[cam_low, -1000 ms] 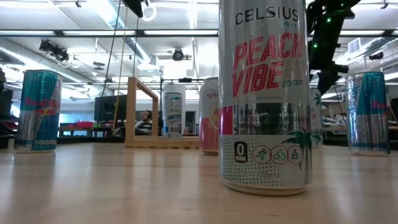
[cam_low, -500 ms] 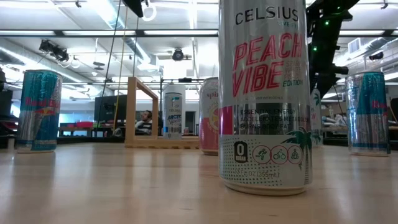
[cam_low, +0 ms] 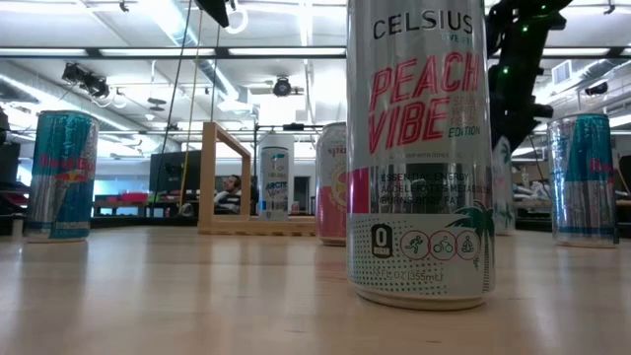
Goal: Place canned beverage on shelf
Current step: Put the top white pink soda can into the shelf
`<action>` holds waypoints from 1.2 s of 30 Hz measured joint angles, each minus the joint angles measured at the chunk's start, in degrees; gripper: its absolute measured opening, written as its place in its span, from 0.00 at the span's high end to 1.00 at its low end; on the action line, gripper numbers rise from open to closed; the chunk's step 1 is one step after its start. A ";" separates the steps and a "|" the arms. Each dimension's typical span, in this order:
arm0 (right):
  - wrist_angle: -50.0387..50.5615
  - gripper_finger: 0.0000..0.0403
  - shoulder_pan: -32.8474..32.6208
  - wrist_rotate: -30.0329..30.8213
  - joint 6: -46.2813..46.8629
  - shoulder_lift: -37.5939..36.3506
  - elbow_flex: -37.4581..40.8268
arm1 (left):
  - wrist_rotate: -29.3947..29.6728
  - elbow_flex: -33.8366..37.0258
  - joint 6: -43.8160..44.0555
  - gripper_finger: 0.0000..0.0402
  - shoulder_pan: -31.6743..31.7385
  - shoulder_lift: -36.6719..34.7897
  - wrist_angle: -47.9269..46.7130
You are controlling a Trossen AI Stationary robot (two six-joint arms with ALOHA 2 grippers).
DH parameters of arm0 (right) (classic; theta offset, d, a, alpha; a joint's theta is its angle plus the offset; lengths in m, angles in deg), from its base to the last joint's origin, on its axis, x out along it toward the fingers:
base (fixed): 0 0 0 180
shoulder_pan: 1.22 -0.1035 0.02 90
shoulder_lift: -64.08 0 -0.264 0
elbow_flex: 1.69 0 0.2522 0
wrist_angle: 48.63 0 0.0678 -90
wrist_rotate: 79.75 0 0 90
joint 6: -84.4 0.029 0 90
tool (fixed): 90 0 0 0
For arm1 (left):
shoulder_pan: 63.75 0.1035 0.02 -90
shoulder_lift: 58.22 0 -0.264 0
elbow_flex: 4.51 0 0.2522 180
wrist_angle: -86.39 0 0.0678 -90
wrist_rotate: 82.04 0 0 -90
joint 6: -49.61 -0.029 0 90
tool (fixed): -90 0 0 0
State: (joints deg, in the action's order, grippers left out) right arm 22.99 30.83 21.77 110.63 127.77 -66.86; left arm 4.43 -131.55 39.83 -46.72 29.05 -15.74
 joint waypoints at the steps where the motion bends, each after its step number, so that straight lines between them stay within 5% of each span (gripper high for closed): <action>1: 0.04 0.37 -0.02 -0.29 -0.38 -0.26 0.00 | -0.02 0.00 0.00 0.22 -0.01 0.00 0.03; 24: 12.52 0.37 -1.57 8.26 -5.60 -0.06 -26.53 | -0.01 0.00 0.13 0.22 0.00 0.00 0.30; 36: -4.01 0.37 -1.55 6.71 -17.32 1.79 -31.32 | -0.01 0.00 0.20 0.22 0.01 0.00 0.44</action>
State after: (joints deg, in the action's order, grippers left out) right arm 18.99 29.28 28.48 93.32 129.57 -98.19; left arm 4.41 -131.55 40.03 -46.71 29.05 -15.30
